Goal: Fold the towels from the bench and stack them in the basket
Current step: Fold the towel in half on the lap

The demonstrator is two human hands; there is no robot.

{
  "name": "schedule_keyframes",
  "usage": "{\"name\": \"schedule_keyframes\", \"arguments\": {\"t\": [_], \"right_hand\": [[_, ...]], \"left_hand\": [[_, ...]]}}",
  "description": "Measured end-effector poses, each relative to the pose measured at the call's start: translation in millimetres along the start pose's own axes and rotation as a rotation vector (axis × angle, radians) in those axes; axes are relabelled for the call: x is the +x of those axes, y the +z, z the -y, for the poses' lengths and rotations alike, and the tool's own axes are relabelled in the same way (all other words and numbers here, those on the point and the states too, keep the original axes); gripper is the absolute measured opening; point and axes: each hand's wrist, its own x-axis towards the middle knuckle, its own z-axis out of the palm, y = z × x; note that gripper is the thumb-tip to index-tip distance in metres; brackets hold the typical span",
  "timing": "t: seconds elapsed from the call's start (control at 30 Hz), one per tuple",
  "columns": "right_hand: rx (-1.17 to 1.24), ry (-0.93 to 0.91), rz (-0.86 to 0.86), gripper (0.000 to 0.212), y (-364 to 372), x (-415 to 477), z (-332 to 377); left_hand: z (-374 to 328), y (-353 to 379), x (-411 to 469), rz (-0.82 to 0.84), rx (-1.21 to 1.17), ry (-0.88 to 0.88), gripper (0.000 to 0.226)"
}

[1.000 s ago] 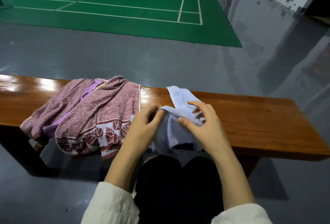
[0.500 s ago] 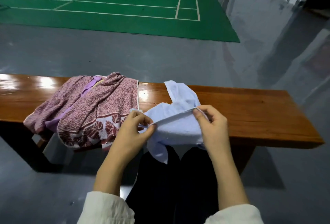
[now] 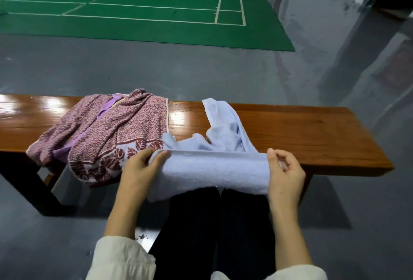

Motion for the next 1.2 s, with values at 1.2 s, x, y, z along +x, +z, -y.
{"name": "schedule_keyframes", "arguments": {"t": [1.2], "right_hand": [[-0.354,-0.455,0.43,0.022,33,19,45]], "left_hand": [[-25,-32,-5,-0.3,0.003,0.006,0.014]]}}
